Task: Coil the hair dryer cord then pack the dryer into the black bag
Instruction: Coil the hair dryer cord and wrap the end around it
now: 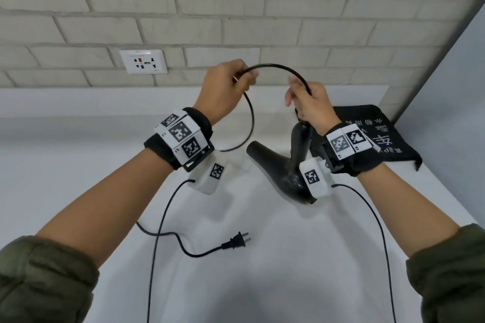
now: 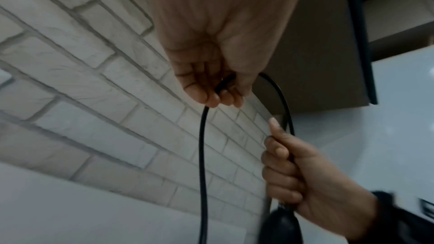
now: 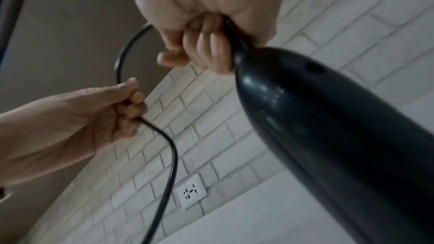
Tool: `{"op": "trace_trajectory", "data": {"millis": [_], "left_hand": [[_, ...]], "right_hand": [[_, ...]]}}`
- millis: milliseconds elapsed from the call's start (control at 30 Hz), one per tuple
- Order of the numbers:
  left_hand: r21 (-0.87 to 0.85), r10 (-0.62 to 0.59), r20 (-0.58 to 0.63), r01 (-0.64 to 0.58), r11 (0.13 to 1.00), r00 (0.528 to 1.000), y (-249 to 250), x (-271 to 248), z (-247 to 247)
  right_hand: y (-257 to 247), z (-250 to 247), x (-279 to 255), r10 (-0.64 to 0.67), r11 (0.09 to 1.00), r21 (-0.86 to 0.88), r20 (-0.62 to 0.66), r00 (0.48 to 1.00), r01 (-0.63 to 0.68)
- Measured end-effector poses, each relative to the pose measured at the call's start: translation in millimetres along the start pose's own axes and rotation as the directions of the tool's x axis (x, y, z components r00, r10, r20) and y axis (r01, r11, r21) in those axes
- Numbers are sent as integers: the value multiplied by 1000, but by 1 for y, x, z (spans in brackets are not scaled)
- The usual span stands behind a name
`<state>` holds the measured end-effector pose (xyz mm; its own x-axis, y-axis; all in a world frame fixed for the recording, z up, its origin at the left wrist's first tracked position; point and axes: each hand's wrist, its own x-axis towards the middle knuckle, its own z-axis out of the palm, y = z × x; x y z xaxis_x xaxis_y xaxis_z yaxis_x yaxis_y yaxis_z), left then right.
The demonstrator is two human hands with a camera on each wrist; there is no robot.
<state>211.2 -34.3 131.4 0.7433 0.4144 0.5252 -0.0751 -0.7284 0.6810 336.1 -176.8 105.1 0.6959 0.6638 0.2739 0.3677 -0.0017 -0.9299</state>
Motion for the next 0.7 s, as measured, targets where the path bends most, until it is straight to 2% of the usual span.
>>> {"op": "trace_trajectory", "data": {"millis": [67, 167, 267, 367, 433, 500, 533, 600, 667, 700], "left_hand": [[83, 26, 174, -41, 996, 984, 2, -15, -1], [182, 6, 406, -87, 979, 914, -13, -36, -9], [263, -102, 464, -27, 964, 880, -41, -47, -37], [504, -196, 408, -41, 863, 892, -87, -64, -85], [654, -260, 341, -29, 756, 903, -125, -77, -120], [748, -375, 204, 103, 656, 904, -158, -88, -155], [759, -442, 101, 218, 614, 891, -170, -92, -170], [712, -547, -76, 429, 555, 834, -183, -95, -189], [626, -574, -140, 521, 580, 807, -179, -90, -185], [585, -560, -143, 526, 618, 816, -171, -84, -175]], "right_hand": [[3, -8, -1, 9, 997, 71, -103, 995, -2], [9, -25, 1, 68, 987, 151, -133, 989, -48], [17, -46, 5, 126, 969, 230, -158, 979, -88], [30, -74, 8, 217, 929, 346, -224, 950, -131], [36, -87, 9, 229, 937, 316, -225, 947, -151], [38, -93, 9, 220, 946, 289, -225, 949, -151], [36, -93, 9, 213, 947, 286, -230, 950, -143], [31, -89, 9, 209, 947, 286, -214, 954, -144], [26, -81, 9, 202, 958, 240, -166, 965, -159], [23, -75, 9, 192, 963, 214, -131, 973, -161]]}}
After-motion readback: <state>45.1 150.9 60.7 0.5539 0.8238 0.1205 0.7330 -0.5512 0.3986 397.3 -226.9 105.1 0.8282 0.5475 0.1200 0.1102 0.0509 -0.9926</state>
